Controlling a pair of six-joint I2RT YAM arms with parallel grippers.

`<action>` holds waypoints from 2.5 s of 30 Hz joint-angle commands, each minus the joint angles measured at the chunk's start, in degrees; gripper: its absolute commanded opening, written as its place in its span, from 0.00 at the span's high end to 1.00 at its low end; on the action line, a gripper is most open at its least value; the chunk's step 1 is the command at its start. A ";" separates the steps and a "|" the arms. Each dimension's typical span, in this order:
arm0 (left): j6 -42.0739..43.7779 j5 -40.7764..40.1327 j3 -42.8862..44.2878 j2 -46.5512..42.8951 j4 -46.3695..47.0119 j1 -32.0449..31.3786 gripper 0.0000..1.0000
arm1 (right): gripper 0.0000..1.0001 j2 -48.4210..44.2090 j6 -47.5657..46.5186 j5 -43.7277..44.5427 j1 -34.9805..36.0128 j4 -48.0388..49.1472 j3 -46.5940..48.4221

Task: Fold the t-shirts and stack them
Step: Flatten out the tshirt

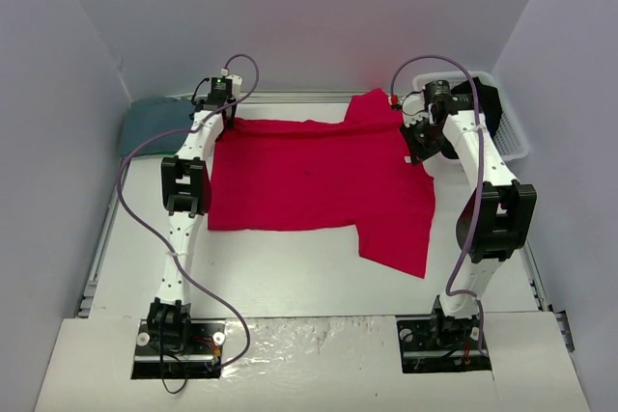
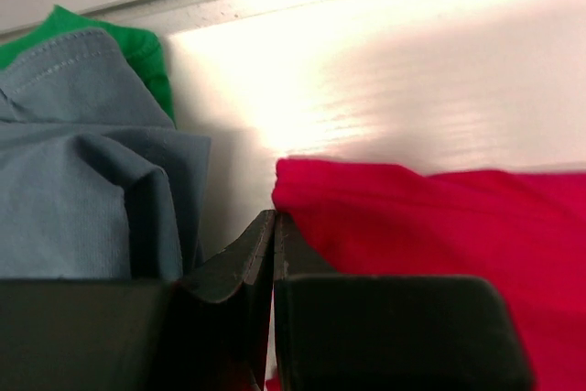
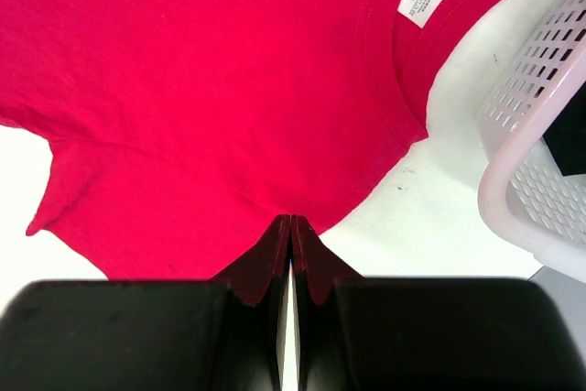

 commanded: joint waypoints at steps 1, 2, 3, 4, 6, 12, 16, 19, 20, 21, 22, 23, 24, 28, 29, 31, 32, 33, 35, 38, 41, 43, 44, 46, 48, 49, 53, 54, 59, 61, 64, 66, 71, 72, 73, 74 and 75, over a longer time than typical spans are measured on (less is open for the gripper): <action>0.15 -2.54 2.94 1.01 3.32 0.64 0.98 | 1.00 0.00 -0.48 0.92 -0.21 -2.55 0.91; -0.11 -2.88 3.11 1.27 3.85 0.64 0.98 | 1.00 0.09 -0.48 1.10 -0.21 -2.55 0.82; -0.29 -4.28 3.29 1.71 4.46 0.64 0.98 | 1.00 0.26 -0.57 1.19 -0.12 -2.64 0.47; -0.46 -4.82 3.38 1.89 5.51 0.64 0.98 | 1.00 0.44 -0.66 1.27 -0.21 -2.64 0.38; -0.55 -5.52 3.55 2.32 6.57 0.64 0.98 | 1.00 0.96 -0.83 1.28 -0.12 -2.64 0.29; -0.99 -7.72 3.56 1.02 7.99 0.90 0.98 | 1.00 3.07 -1.36 0.84 0.05 -2.46 2.48; -1.34 -9.13 1.10 -4.68 7.64 1.52 0.98 | 1.00 4.22 -1.97 -0.04 0.32 -2.38 4.06; -1.96 -8.60 -2.23 -10.47 7.63 2.39 0.98 | 1.00 4.39 -3.03 -0.31 0.32 -2.55 4.59; -1.87 -7.82 -3.38 -12.33 7.46 2.66 0.98 | 1.00 4.13 -3.38 -0.39 0.40 -2.55 4.68; -1.44 -7.11 -4.69 -14.09 7.20 2.75 0.98 | 1.00 3.96 -3.82 -0.66 0.40 -2.55 4.68; -0.21 -5.45 -8.10 -18.20 7.02 2.84 0.98 | 1.00 3.52 -4.00 -0.83 0.40 -2.64 4.68; 0.84 -4.13 -10.22 -20.59 6.24 2.84 0.98 | 1.00 2.64 -4.09 -0.92 0.32 -2.64 4.68; 3.55 -2.81 -12.42 -25.14 5.62 2.66 0.96 | 0.99 2.20 -4.43 -1.18 0.32 -2.81 4.42; 11.82 6.65 -22.70 -35.51 -1.75 2.48 0.88 | 0.64 -2.27 -5.67 -0.57 -0.03 -3.86 1.18; 13.40 8.34 -27.08 -37.38 -3.42 2.48 0.86 | 0.62 -3.16 -5.93 -0.31 -0.30 -4.04 -0.05; 17.80 12.64 -31.32 -42.31 -9.39 2.40 0.84 | 0.58 -5.96 -7.16 -0.04 -0.91 -4.66 -4.18; 19.21 13.54 -35.60 -43.80 -13.25 2.22 0.83 | 0.58 -6.93 -7.51 0.04 -1.52 -4.75 -5.67; 21.57 14.16 -37.73 -46.69 -15.11 1.96 0.83 | 0.57 -7.90 -7.78 0.04 -1.96 -4.84 -8.47; 23.34 15.30 -44.39 -49.42 -19.58 1.61 0.83 | 0.56 -10.54 -8.74 -0.48 -2.93 -5.27 -11.13; 27.12 15.39 -53.35 -55.22 -23.64 -0.41 0.83 | 0.55 -13.09 -10.06 -0.92 -5.12 -5.98 -15.87; 31.08 13.64 -60.49 -61.81 -24.97 -4.10 0.83 | 0.54 -14.68 -11.38 -1.10 -6.45 -7.12 -20.00; 32.75 10.92 -67.61 -66.30 -24.45 -7.42 0.83 | 0.53 -15.55 -11.64 -0.84 -7.15 -7.56 -22.90; 32.67 9.95 -69.81 -67.62 -22.71 -8.23 0.83 | 0.53 -15.82 -12.25 -0.92 -7.42 -7.47 -23.87; 31.27 10.11 -74.29 -70.00 -21.81 -9.11 0.83 | 0.54 -16.08 -13.22 -0.75 -8.03 -7.21 -25.89; 28.21 11.34 -76.07 -70.53 -20.58 -9.47 0.83 | 0.60 -15.65 -13.75 -0.83 -8.21 -6.69 -28.36; 27.23 11.44 -77.47 -70.45 -19.97 -9.47 0.84 | 0.64 -14.60 -13.75 -1.01 -8.38 -6.51 -28.89; 22.05 9.25 -79.76 -70.18 -13.03 -9.82 0.96 | 0.92 -12.14 -13.49 -2.15 -8.47 -5.19 -28.55; 20.12 7.85 -79.77 -69.49 -12.06 -9.82 0.97 | 0.95 -11.17 -13.49 -2.33 -8.56 -4.93 -27.76; 13.61 4.50 -76.70 -65.71 -4.86 -9.82 0.98 | 1.00 -6.95 -12.35 -3.47 -8.56 -5.01 -21.26; 10.62 5.19 -75.29 -63.16 -3.45 -9.82 0.98 | 1.00 -4.67 -12.00 -3.91 -8.47 -5.01 -18.62; 7.63 6.69 -72.21 -59.29 -2.74 -9.91 0.98 | 1.00 -1.77 -12.17 -3.91 -8.47 -5.01 -16.59; 6.39 6.95 -70.98 -56.83 -2.04 -9.91 0.98 | 1.00 0.25 -12.26 -3.91 -8.47 -4.84 -15.80; 6.04 7.75 -70.27 -52.00 -1.94 -10.17 0.98 | 1.00 4.04 -12.35 -3.74 -8.04 -4.84 -13.43; 6.13 7.75 -70.27 -51.38 -2.21 -10.35 0.98 | 1.00 5.09 -12.35 -3.65 -7.95 -4.84 -13.16; 6.13 7.75 -70.27 -50.85 -2.91 -10.35 0.98 | 1.00 5.44 -12.26 -3.65 -7.77 -4.92 -12.90; 6.21 7.83 -70.36 -50.06 -3.09 -10.52 0.98 | 1.00 6.14 -12.26 -3.73 -7.68 -4.92 -12.63; 6.13 7.83 -70.54 -49.88 -3.18 -10.52 0.98 | 1.00 6.50 -12.43 -3.73 -7.59 -4.92 -12.72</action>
